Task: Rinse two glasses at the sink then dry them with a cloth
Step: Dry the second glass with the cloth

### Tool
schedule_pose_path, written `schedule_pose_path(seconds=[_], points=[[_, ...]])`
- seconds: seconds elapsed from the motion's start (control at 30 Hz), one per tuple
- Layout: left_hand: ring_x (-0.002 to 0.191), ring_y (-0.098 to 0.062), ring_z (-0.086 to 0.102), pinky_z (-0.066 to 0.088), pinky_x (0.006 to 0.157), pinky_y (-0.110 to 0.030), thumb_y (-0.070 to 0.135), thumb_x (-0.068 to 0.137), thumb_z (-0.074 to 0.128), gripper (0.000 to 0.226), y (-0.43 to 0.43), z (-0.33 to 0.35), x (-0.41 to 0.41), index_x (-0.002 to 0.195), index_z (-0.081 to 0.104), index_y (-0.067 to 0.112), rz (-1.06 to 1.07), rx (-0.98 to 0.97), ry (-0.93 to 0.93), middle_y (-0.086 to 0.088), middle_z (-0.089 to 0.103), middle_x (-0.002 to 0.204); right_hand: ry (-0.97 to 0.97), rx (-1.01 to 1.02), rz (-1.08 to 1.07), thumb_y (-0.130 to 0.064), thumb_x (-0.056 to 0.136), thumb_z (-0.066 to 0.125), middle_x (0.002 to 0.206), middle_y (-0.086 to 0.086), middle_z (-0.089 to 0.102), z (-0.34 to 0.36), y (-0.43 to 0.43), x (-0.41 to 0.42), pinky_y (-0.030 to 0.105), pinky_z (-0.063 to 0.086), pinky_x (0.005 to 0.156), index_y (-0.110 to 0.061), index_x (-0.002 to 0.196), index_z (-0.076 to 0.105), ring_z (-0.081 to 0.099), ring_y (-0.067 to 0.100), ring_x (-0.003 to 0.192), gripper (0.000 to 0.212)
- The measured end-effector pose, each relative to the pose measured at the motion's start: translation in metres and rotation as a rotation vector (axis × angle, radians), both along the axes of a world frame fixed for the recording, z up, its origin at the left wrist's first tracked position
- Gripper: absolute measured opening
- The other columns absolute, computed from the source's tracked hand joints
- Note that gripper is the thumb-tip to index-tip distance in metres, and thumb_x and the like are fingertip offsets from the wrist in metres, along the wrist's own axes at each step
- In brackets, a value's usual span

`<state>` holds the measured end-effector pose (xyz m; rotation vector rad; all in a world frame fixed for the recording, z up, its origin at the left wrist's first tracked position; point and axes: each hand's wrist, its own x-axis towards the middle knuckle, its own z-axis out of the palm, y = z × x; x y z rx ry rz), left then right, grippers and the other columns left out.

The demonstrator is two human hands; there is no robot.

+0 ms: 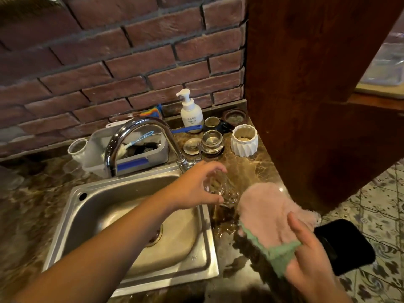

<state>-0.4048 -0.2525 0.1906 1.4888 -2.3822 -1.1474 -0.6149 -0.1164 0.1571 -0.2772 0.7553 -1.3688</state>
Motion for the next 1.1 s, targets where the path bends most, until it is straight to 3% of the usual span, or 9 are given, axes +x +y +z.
schedule_pose_path(seconds=[0.07, 0.1, 0.17, 0.27, 0.4, 0.57, 0.77, 0.87, 1.1], points=[[0.117, -0.003, 0.051, 0.044, 0.096, -0.020, 0.027, 0.077, 0.086, 0.062, 0.025, 0.020, 0.017, 0.127, 0.051, 0.043, 0.037, 0.008, 0.066, 0.016, 0.048, 0.130, -0.065, -0.157, 0.096, -0.045, 0.098, 0.056, 0.154, 0.029, 0.030, -0.006, 0.005, 0.008, 0.055, 0.033, 0.113, 0.002, 0.152, 0.015, 0.040, 0.040, 0.141, 0.083], [0.116, -0.002, 0.052, 0.047, 0.098, -0.025, 0.028, 0.076, 0.087, 0.062, 0.036, 0.028, 0.026, 0.124, 0.051, 0.047, 0.064, 0.012, 0.090, 0.017, 0.049, 0.129, -0.061, -0.130, 0.140, -0.046, 0.073, 0.084, 0.143, 0.028, 0.049, 0.003, 0.008, 0.016, 0.055, 0.050, 0.098, 0.000, 0.146, 0.041, 0.057, 0.039, 0.127, 0.097], [0.116, -0.003, 0.056, 0.050, 0.102, -0.033, 0.033, 0.072, 0.089, 0.063, 0.058, 0.042, 0.043, 0.120, 0.052, 0.050, 0.128, 0.011, 0.153, 0.015, 0.055, 0.127, 0.067, -0.084, 0.074, -0.046, 0.039, 0.097, 0.119, 0.018, 0.072, 0.022, 0.009, 0.028, 0.046, 0.061, 0.082, -0.014, 0.109, 0.077, 0.072, 0.030, 0.104, 0.080], [0.108, -0.007, 0.063, 0.054, 0.097, -0.034, 0.028, 0.070, 0.091, 0.064, 0.087, 0.059, 0.069, 0.122, 0.057, 0.041, 0.247, -0.022, 0.229, 0.009, 0.063, 0.119, 0.428, -0.114, 0.152, -0.044, 0.072, 0.067, 0.109, 0.002, 0.077, 0.054, 0.012, 0.067, 0.047, 0.055, 0.092, -0.029, 0.096, 0.079, 0.071, 0.026, 0.105, 0.031], [0.090, -0.002, 0.070, 0.060, 0.081, -0.028, 0.007, 0.072, 0.089, 0.060, 0.116, 0.075, 0.102, 0.121, 0.060, 0.026, 0.348, -0.029, 0.416, 0.006, 0.073, 0.103, 0.806, -0.375, 0.314, -0.034, 0.097, 0.058, 0.099, -0.042, 0.066, 0.081, 0.020, 0.122, 0.004, 0.046, 0.086, -0.043, 0.106, 0.062, 0.057, -0.025, 0.098, 0.013], [0.085, 0.001, 0.071, 0.057, 0.070, -0.021, 0.009, 0.072, 0.090, 0.058, 0.137, 0.091, 0.143, 0.119, 0.060, 0.028, 0.426, -0.095, 0.520, 0.008, 0.073, 0.103, 0.986, -0.522, 0.294, -0.059, 0.088, 0.050, 0.136, -0.014, 0.059, 0.086, 0.013, 0.184, 0.031, 0.054, 0.093, -0.047, 0.133, 0.053, 0.057, 0.004, 0.124, 0.048], [0.108, 0.005, 0.057, 0.050, 0.089, -0.011, 0.030, 0.070, 0.089, 0.065, 0.159, 0.111, 0.193, 0.120, 0.054, 0.048, 0.297, -0.234, 0.400, 0.017, 0.051, 0.127, 0.882, -0.447, 0.364, -0.037, 0.105, 0.039, 0.111, -0.007, 0.076, 0.117, -0.007, 0.224, 0.034, 0.052, 0.097, -0.034, 0.111, 0.071, 0.068, 0.013, 0.110, 0.033], [0.120, 0.002, 0.048, 0.050, 0.093, -0.013, 0.031, 0.075, 0.087, 0.064, 0.167, 0.124, 0.212, 0.123, 0.050, 0.051, 0.132, -0.254, 0.275, 0.020, 0.042, 0.130, 0.721, -0.261, 0.508, -0.046, 0.102, 0.041, 0.111, 0.010, 0.076, 0.121, -0.012, 0.231, 0.051, 0.049, 0.104, -0.027, 0.105, 0.076, 0.069, 0.026, 0.110, 0.040], [0.118, 0.002, 0.046, 0.045, 0.094, -0.011, 0.033, 0.078, 0.085, 0.064, 0.168, 0.134, 0.231, 0.123, 0.046, 0.057, -0.072, -0.262, 0.130, 0.014, 0.043, 0.127, 0.348, 0.001, 0.544, -0.036, 0.099, 0.050, 0.135, 0.031, 0.057, 0.100, 0.009, 0.258, 0.060, 0.033, 0.115, 0.000, 0.130, 0.060, 0.054, 0.045, 0.127, 0.048]])
